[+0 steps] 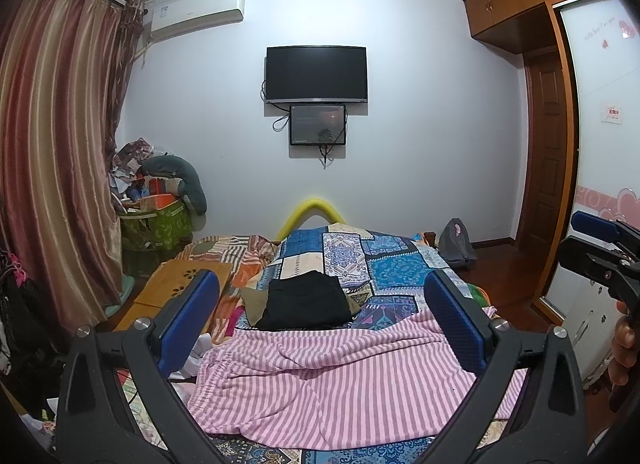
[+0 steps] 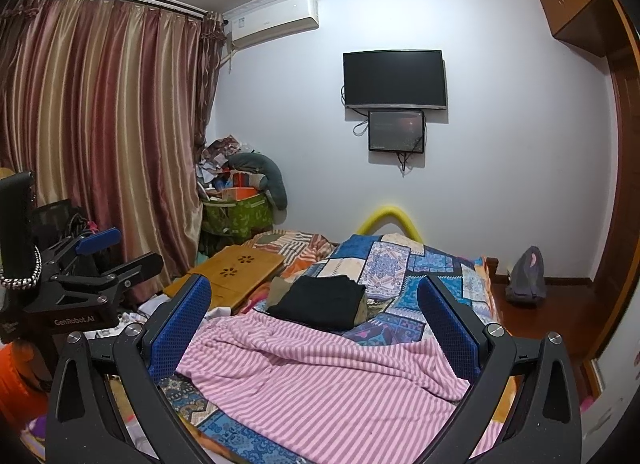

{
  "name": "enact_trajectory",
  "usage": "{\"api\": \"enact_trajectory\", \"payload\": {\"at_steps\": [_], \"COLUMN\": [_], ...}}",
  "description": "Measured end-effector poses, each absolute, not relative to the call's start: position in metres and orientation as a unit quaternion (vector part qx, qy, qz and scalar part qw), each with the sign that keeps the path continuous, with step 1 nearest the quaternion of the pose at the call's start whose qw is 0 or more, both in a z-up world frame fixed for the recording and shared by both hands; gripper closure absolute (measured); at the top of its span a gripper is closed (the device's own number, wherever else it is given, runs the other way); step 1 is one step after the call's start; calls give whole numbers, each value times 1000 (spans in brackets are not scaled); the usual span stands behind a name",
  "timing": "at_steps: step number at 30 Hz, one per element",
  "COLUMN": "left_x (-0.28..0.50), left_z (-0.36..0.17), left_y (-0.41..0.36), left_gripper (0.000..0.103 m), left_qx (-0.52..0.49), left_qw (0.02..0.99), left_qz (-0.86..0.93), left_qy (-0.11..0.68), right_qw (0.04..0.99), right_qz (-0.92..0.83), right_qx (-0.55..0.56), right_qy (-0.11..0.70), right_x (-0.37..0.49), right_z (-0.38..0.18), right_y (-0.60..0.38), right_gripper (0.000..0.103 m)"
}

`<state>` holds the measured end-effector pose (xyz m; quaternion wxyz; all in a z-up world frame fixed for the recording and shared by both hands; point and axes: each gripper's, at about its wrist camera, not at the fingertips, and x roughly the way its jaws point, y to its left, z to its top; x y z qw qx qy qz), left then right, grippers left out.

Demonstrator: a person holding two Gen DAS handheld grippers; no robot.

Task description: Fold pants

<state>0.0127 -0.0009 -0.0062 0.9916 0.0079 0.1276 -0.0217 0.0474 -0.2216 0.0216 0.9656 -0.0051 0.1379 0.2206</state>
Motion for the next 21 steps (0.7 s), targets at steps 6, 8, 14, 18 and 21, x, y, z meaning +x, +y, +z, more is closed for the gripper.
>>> {"api": "enact_trajectory", "payload": {"at_steps": [6,8,14,18,21], "left_x": [13,13,12,13,14], "left_z": [-7,-7,-9,-9,-9], "left_y": [1,1,1,0,0], "left_gripper": [0,0,0,0,0], "left_qx": [8,6,6,4,1], "left_qw": [991,992,992,992,992], "left_qz": [-16,-14,-9,-9,-9], "left_qy": [130,128,123,122,122], "right_qw": [965,964,965,965,965], "right_qz": [225,227,229,229,228], "right_qx": [-4,-4,-2,-4,-7], "right_qy": [135,135,131,131,130], "right_x": [48,47,46,46,46], "right_z": [19,19,20,20,21], "right_y": [-219,-219,-217,-217,-217], "right_gripper": [0,0,0,0,0]}}
